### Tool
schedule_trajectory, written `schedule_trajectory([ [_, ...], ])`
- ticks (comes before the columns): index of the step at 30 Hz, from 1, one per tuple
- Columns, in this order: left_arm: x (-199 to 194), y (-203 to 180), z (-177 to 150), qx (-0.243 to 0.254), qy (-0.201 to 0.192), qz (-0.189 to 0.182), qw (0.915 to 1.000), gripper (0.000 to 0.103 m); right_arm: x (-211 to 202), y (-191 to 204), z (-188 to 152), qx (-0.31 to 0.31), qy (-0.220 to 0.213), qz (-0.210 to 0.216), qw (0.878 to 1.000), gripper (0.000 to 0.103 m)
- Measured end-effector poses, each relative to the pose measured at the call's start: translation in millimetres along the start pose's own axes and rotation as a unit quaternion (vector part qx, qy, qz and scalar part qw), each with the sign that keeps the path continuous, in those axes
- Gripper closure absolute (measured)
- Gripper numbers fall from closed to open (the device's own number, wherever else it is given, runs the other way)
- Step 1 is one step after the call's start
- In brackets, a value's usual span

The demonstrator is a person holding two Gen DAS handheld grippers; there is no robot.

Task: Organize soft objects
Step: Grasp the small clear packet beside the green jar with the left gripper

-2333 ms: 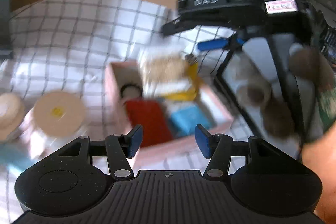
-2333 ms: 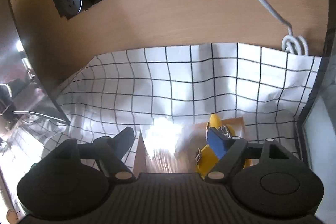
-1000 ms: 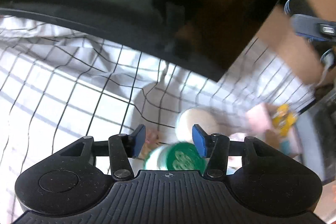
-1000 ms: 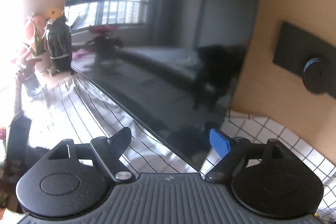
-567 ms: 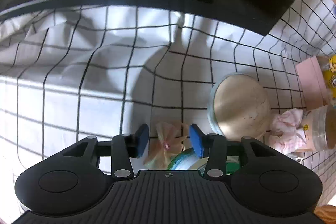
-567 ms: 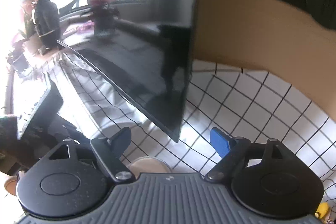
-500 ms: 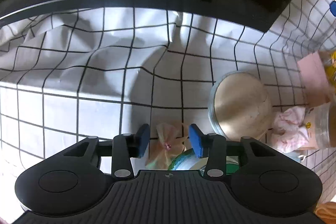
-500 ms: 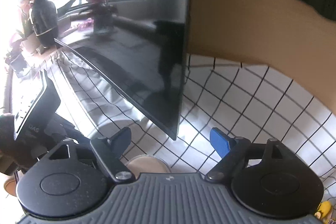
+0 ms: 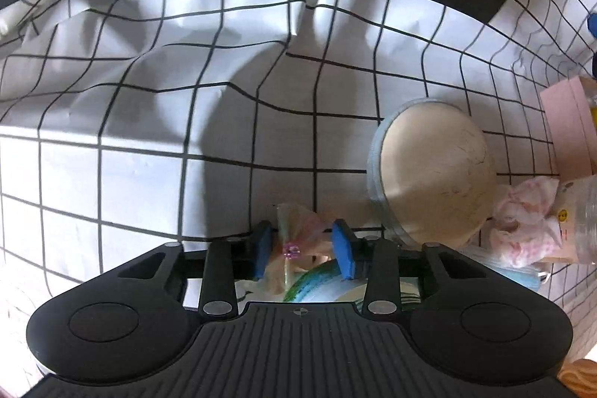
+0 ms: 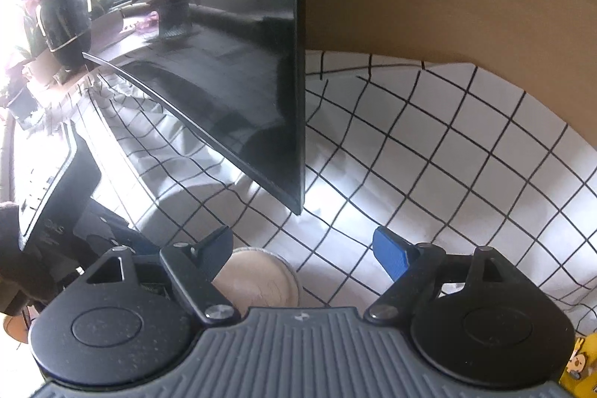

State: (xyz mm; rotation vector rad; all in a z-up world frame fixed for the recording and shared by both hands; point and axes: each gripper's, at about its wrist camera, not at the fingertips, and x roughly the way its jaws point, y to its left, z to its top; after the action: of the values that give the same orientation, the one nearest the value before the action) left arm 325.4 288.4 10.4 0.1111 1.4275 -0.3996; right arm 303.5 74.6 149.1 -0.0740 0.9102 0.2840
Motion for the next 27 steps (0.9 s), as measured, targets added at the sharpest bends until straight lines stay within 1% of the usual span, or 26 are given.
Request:
schedule_trajectory([
  [3, -1, 2, -4, 0.003, -0.021, -0.007, 0.9997, 0.072, 2, -1, -1, 0.006, 0.007, 0.001, 1.000, 0.021],
  [4, -1, 3, -6, 0.004, -0.029, -0.010, 0.9995, 0.084, 2, 0, -1, 0.007, 0.009, 0.002, 1.000, 0.021],
  [7, -7, 13, -12, -0.025, -0.057, -0.031, 0.9976, 0.085, 2, 2, -2, 0.004, 0.015, 0.004, 1.000, 0.021],
  [10, -31, 19, -18, -0.033, -0.112, -0.040, 0.9923, 0.085, 9, 3, -1, 0.007, 0.037, 0.011, 0.999, 0.019],
  [13, -51, 24, -24, -0.034, -0.155, -0.042, 0.9865, 0.086, 30, 1, 1, 0.035, 0.084, 0.027, 0.995, 0.019],
  [16, -66, 29, -32, -0.034, -0.189, -0.038, 0.9807, 0.086, 58, 1, 1, 0.077, 0.140, 0.043, 0.986, 0.019],
  [19, -76, 38, -41, -0.042, -0.211, -0.045, 0.9757, 0.086, 86, 4, -2, 0.114, 0.189, 0.057, 0.974, 0.019],
  [21, -81, 50, -48, -0.057, -0.220, -0.056, 0.9723, 0.086, 101, 9, -4, 0.124, 0.211, 0.049, 0.968, 0.019],
  [23, -83, 59, -57, -0.073, -0.226, -0.065, 0.9693, 0.086, 115, 10, -5, 0.131, 0.228, 0.036, 0.964, 0.019],
  [25, -81, 67, -63, -0.086, -0.231, -0.073, 0.9665, 0.086, 126, 10, -8, 0.139, 0.243, 0.032, 0.959, 0.019],
  [27, -82, 74, -72, -0.100, -0.235, -0.080, 0.9635, 0.086, 135, 7, -11, 0.159, 0.256, 0.040, 0.953, 0.014],
])
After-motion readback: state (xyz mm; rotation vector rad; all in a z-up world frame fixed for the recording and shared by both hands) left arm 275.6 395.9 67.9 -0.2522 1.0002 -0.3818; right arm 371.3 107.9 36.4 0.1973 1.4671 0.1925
